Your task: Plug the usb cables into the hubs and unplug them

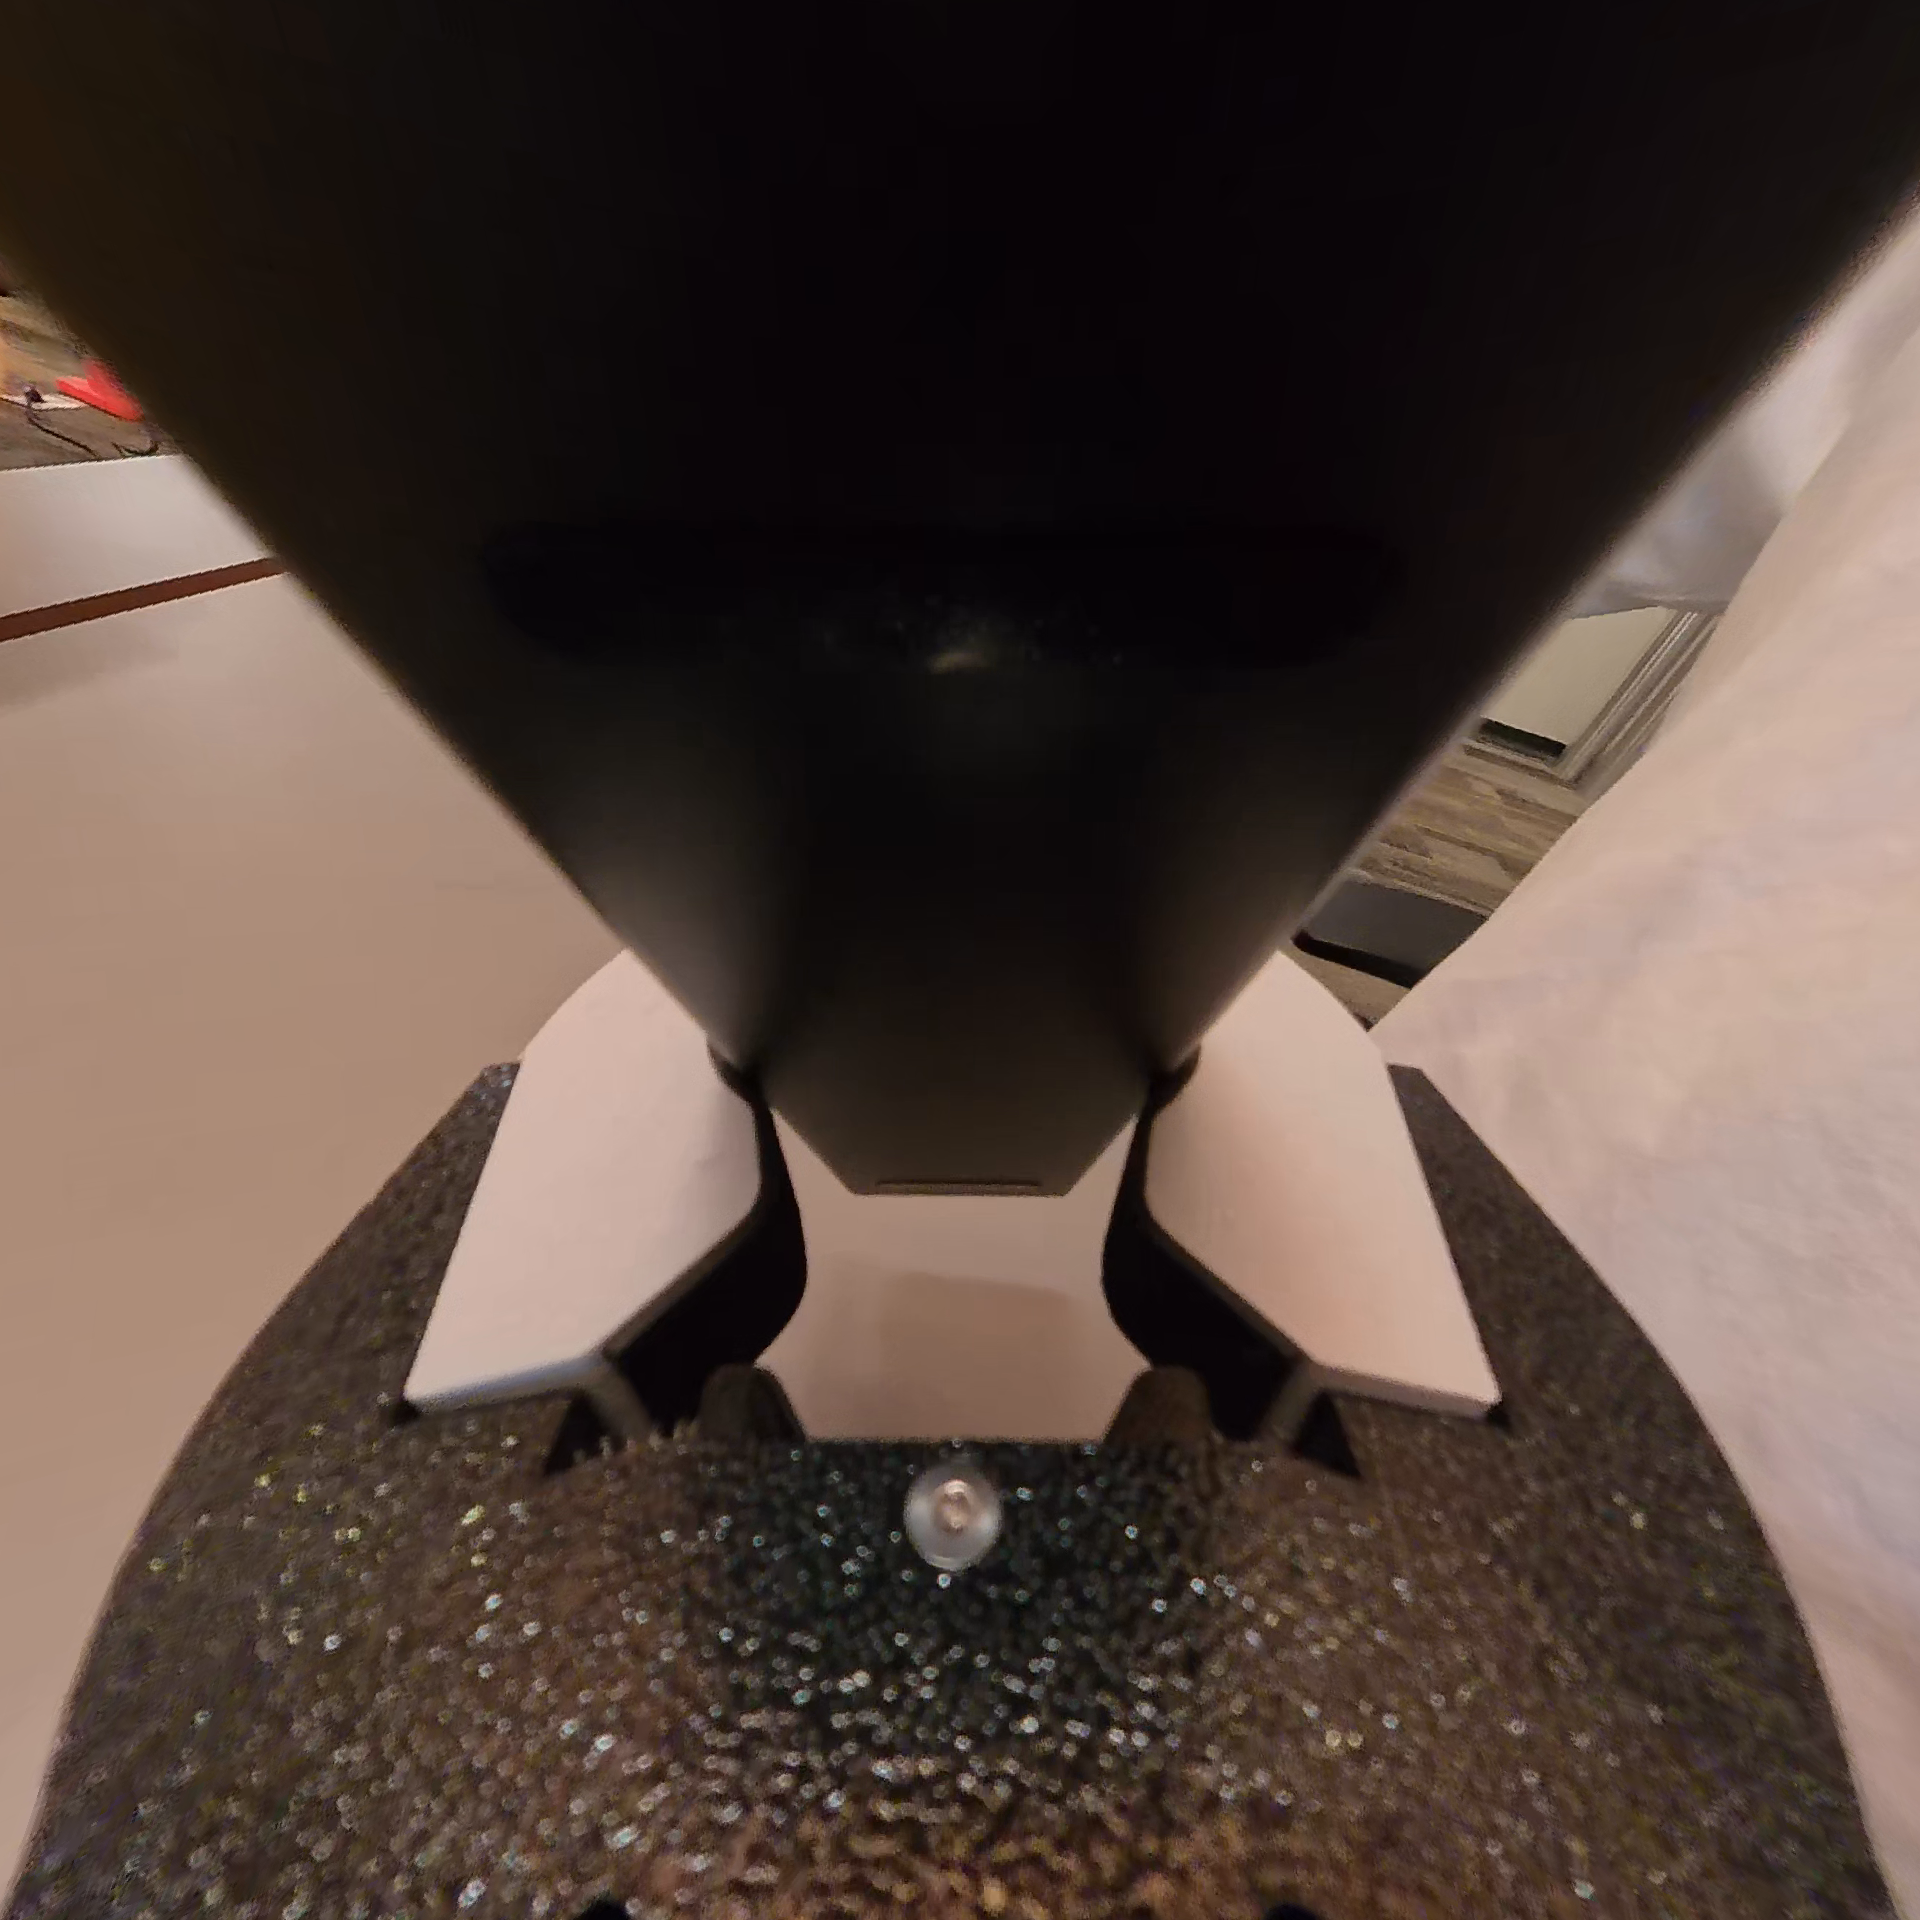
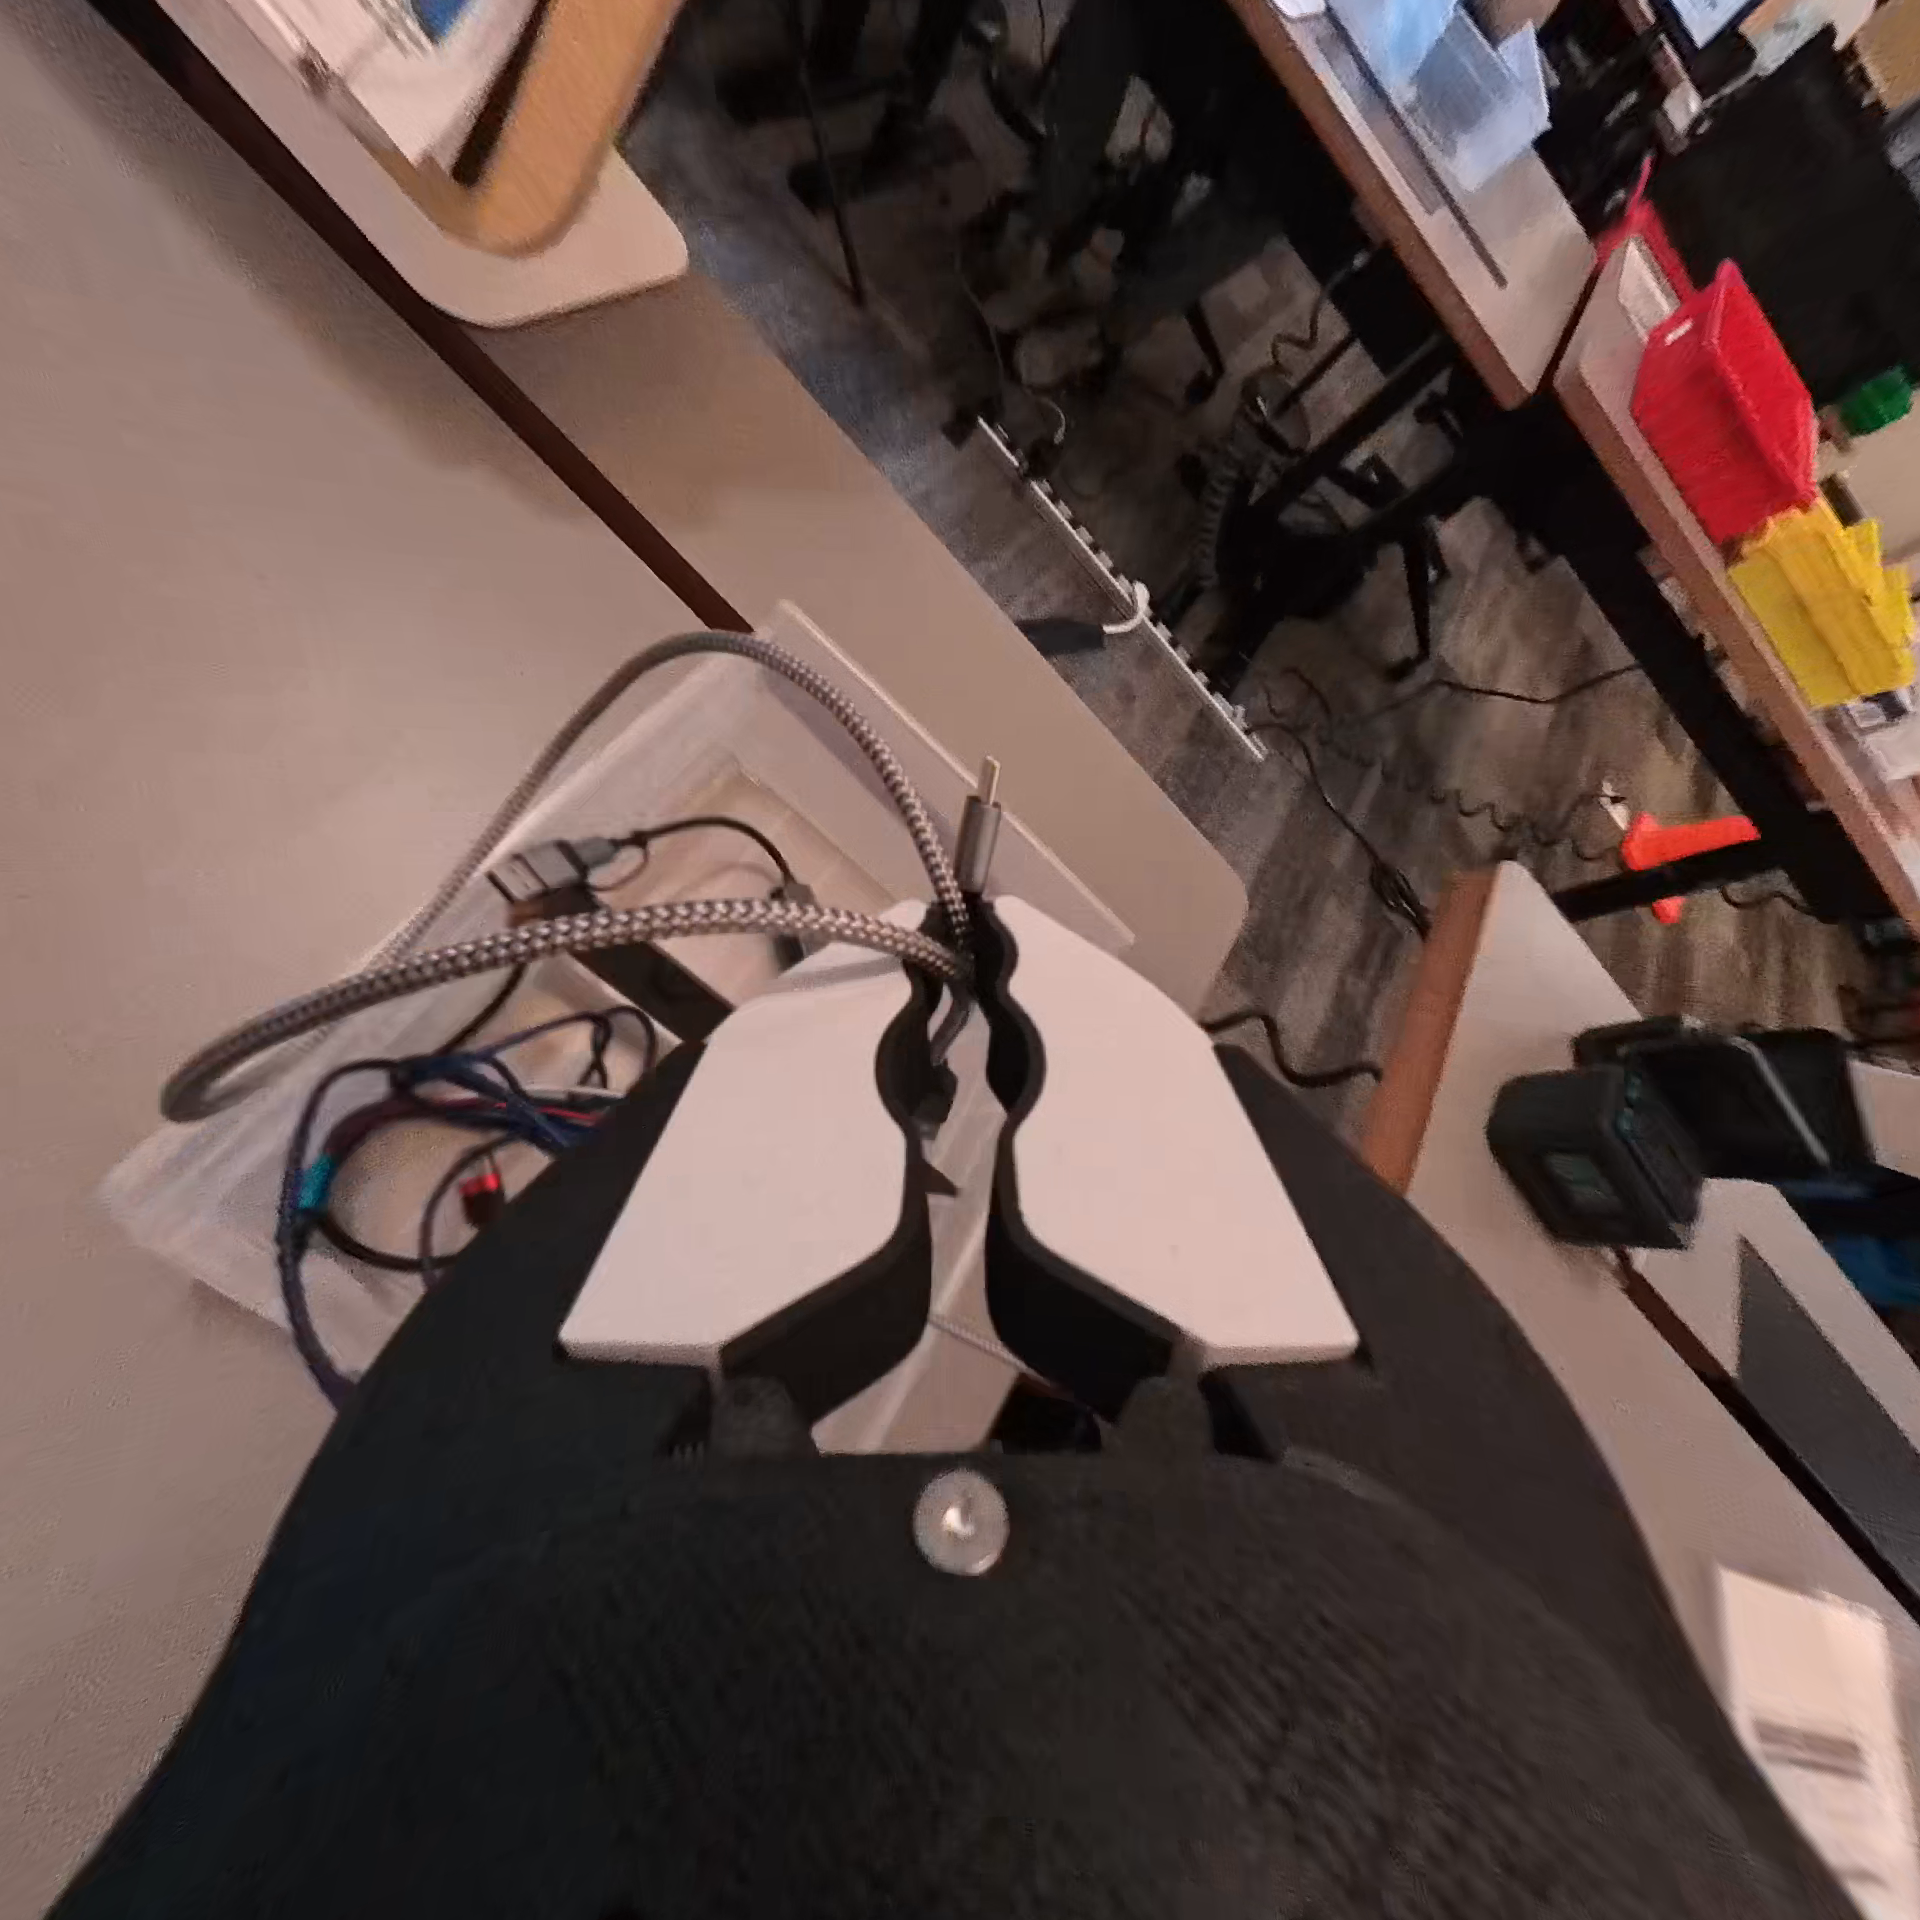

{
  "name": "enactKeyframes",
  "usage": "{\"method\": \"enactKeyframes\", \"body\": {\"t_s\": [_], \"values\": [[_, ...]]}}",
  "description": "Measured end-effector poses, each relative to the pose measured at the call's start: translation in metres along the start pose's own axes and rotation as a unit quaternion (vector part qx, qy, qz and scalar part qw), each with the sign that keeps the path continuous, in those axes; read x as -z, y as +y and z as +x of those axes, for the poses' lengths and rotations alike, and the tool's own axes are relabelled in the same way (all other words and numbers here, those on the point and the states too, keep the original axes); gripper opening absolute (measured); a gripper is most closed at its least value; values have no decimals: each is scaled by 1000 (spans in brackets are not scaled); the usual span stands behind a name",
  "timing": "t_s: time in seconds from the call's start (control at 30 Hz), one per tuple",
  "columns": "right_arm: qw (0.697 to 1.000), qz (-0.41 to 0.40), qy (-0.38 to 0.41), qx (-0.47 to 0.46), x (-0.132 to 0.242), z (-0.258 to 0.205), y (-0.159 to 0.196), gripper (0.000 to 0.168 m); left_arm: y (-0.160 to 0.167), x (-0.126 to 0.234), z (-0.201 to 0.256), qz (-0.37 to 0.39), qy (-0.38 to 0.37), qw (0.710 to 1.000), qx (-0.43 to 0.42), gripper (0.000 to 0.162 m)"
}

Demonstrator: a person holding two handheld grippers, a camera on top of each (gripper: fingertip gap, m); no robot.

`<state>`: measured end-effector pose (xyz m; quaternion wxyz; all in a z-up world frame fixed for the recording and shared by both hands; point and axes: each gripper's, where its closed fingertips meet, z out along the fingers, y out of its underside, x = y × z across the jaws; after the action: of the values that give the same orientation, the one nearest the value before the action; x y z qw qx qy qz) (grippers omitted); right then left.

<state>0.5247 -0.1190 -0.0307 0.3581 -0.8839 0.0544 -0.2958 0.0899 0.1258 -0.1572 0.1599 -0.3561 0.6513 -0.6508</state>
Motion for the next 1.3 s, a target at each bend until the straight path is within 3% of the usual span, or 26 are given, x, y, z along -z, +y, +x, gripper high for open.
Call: {"method": "enactKeyframes", "body": {"t_s": [0.17,0.37,0.5,0.63,0.77,0.93,1.03,1.13,1.3], "values": [[987,75,-72,-123,-20,-20,3,5,2,-3,3,1,2,1000,3,71],[976,88,-27,-198,-34,-18,49,6,10,-3,6,-9,6,1000,9,71],[982,28,71,-175,-36,-5,95,6,9,-4,6,-4,8,1000,12,70],[972,14,154,-176,-27,6,113,6,9,-7,7,0,16,1000,18,71],[978,-5,203,-38,-30,-4,109,6,9,-11,9,0,21,1000,16,71],[989,-33,58,132,-44,-68,107,6,13,-11,13,-2,21,1000,16,71],[987,-109,-21,120,-45,-85,130,6,15,-9,14,-1,21,1000,20,71],[974,-173,-45,138,-53,-89,154,7,13,-8,14,4,27,999,24,71],[960,-242,-123,65,-77,-110,181,7,6,-15,15,15,38,999,20,71]]}}
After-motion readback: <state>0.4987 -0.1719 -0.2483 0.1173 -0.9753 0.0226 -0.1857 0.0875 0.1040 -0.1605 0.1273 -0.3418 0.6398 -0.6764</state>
